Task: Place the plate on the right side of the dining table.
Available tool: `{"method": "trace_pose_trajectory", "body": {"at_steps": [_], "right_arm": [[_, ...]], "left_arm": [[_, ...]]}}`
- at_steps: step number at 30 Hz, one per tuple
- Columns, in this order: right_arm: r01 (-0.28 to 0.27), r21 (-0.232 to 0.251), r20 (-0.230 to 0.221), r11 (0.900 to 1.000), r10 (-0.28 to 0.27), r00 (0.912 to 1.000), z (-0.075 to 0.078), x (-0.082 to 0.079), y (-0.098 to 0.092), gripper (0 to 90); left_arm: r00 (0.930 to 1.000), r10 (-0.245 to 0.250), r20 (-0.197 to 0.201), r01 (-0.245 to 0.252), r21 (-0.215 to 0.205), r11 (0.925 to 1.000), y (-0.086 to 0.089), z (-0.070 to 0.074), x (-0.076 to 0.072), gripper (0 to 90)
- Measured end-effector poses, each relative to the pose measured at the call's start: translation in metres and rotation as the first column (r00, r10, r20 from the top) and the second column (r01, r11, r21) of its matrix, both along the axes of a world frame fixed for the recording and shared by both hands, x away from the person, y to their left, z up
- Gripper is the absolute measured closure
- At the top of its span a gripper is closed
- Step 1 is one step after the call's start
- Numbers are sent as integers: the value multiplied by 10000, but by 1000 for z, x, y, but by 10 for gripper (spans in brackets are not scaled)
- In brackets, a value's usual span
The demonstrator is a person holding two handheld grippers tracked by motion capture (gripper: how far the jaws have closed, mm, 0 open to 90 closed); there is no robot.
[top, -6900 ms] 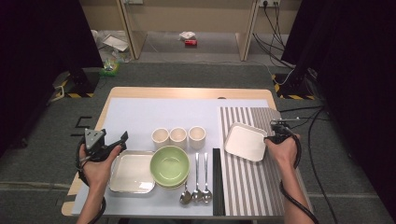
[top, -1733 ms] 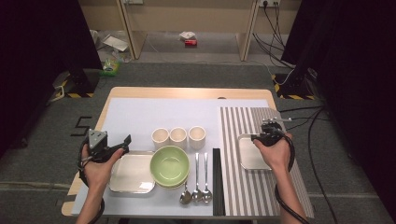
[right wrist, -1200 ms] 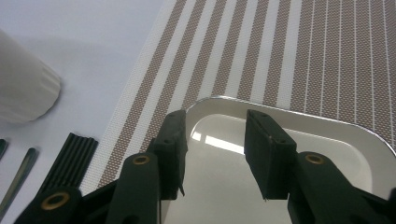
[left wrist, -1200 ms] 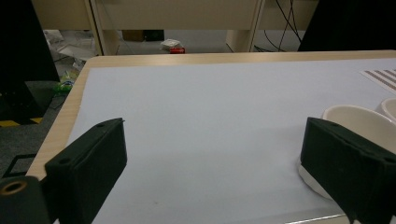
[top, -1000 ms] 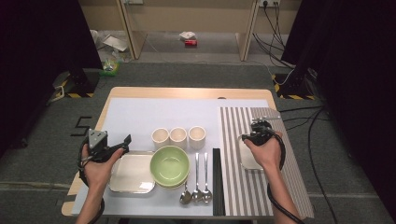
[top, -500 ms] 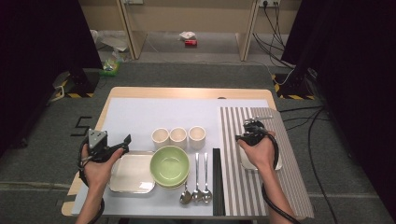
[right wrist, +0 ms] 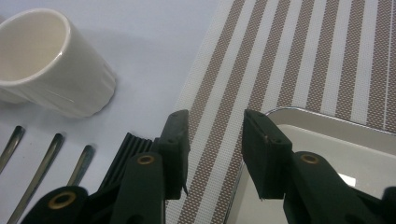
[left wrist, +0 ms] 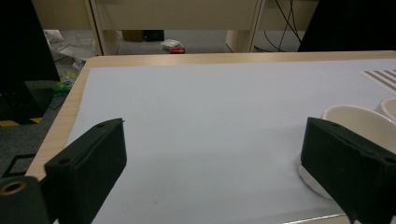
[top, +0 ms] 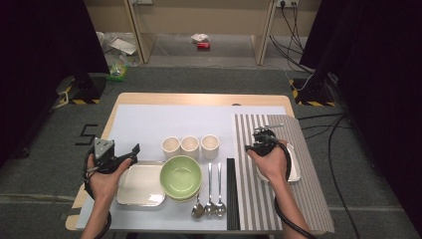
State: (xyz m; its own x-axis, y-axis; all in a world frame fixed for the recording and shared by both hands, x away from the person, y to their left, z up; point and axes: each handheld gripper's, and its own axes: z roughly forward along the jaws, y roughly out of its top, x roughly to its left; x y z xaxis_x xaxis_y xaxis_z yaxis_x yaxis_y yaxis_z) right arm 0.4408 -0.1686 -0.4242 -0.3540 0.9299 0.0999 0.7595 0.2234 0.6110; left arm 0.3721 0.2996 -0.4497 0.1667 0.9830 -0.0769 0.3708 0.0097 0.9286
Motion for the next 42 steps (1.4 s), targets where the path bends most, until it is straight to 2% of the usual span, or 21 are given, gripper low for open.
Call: {"method": "trace_pose_trajectory", "body": {"at_steps": [12,18,19,30,37,42], "right_arm": [[-216,36,-99,9998,216,9997,0,-2,13,630],[-505,67,-42,9987,506,9987,2,-3,19,634],[-408,94,-123,9991,409,9991,2,-4,21,634],[-769,200,-48,9968,770,9970,9,-9,33,641],[-1091,275,27,9937,1090,9940,17,-14,42,646],[-1500,395,165,9879,1494,9886,23,-18,48,646]], "left_arm": [[10000,22,41,-21,-44,10000,0,0,0,59],[10000,28,58,-28,-45,10000,1,0,0,58],[10000,28,53,-27,-42,10000,1,0,0,58],[10000,35,65,-34,-51,10000,1,1,0,58],[10000,37,80,-37,-54,10000,1,1,0,58],[10000,39,81,-39,-59,10000,1,1,0,58]]}}
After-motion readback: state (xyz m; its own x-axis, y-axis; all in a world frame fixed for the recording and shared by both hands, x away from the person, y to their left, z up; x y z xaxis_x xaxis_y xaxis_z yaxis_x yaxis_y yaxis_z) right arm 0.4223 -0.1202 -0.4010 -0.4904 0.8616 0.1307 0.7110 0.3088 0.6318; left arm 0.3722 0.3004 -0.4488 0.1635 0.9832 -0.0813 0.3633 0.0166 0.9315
